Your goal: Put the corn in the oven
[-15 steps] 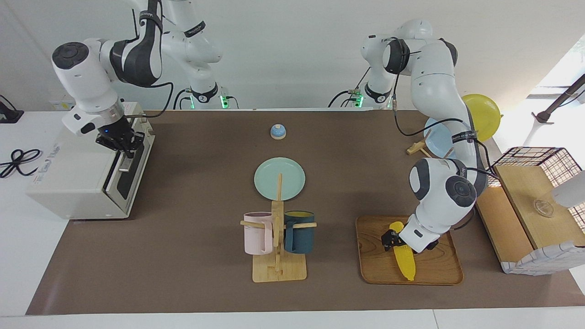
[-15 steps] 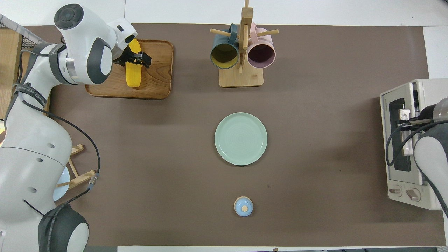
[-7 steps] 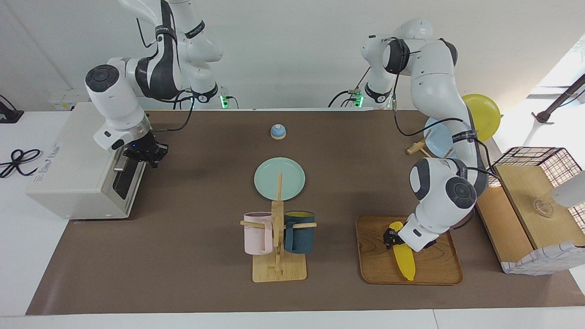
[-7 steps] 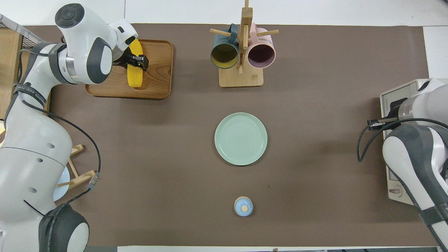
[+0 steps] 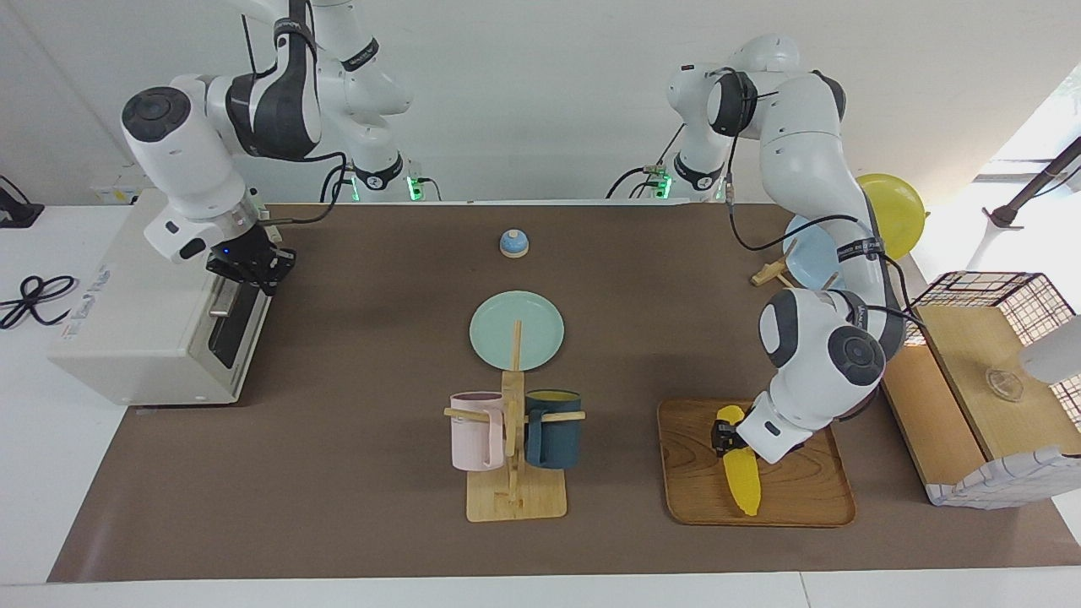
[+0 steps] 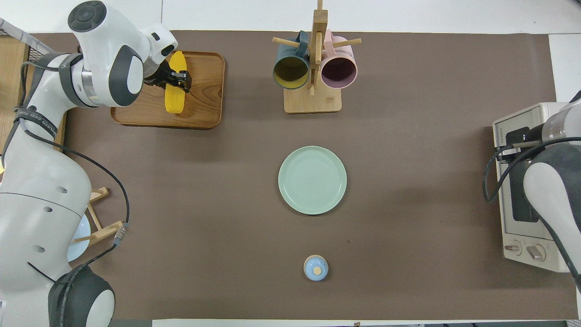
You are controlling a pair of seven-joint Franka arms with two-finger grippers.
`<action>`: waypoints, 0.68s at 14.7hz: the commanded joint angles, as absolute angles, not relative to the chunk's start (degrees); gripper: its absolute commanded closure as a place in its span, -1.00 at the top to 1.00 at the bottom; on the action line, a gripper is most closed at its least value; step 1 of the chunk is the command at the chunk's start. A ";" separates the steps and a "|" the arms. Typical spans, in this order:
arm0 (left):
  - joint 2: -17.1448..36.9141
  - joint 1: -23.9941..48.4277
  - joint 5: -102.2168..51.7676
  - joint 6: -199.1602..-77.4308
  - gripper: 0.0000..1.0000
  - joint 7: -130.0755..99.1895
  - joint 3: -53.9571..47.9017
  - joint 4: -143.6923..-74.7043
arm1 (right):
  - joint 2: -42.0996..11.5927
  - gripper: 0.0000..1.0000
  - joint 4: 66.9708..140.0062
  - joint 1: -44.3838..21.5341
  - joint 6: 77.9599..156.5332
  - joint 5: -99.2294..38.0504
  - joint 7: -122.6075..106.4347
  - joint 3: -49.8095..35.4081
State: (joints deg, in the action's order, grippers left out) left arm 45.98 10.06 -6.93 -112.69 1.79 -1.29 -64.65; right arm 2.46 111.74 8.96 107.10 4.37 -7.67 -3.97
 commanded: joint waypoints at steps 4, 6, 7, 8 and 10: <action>32.30 12.21 -9.05 -106.08 -1.00 -7.28 -1.05 -71.59 | 3.42 -1.00 116.61 15.20 111.96 5.19 -14.50 -4.13; 25.17 13.70 -9.14 -106.17 -1.00 -10.53 -1.23 -79.33 | 3.43 -1.00 116.63 15.21 111.97 5.36 -16.94 -4.04; 22.44 14.84 -9.23 -106.08 -1.00 -12.20 -1.32 -82.32 | 3.43 -1.00 116.72 15.21 111.80 5.54 -18.01 -4.04; 20.15 16.42 -9.58 -106.17 -1.00 -14.48 -1.32 -84.96 | 3.43 -1.00 116.72 15.21 111.71 5.97 -18.19 -3.96; 17.06 20.98 -9.67 -106.78 -1.00 -20.10 -1.23 -89.80 | 3.43 -1.00 116.81 15.47 111.53 6.94 -18.46 -4.04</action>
State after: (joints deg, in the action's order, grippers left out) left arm 23.10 16.80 -8.83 -105.14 -15.27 -2.13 -80.34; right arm 2.64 115.16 14.82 110.96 5.68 -16.89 -3.81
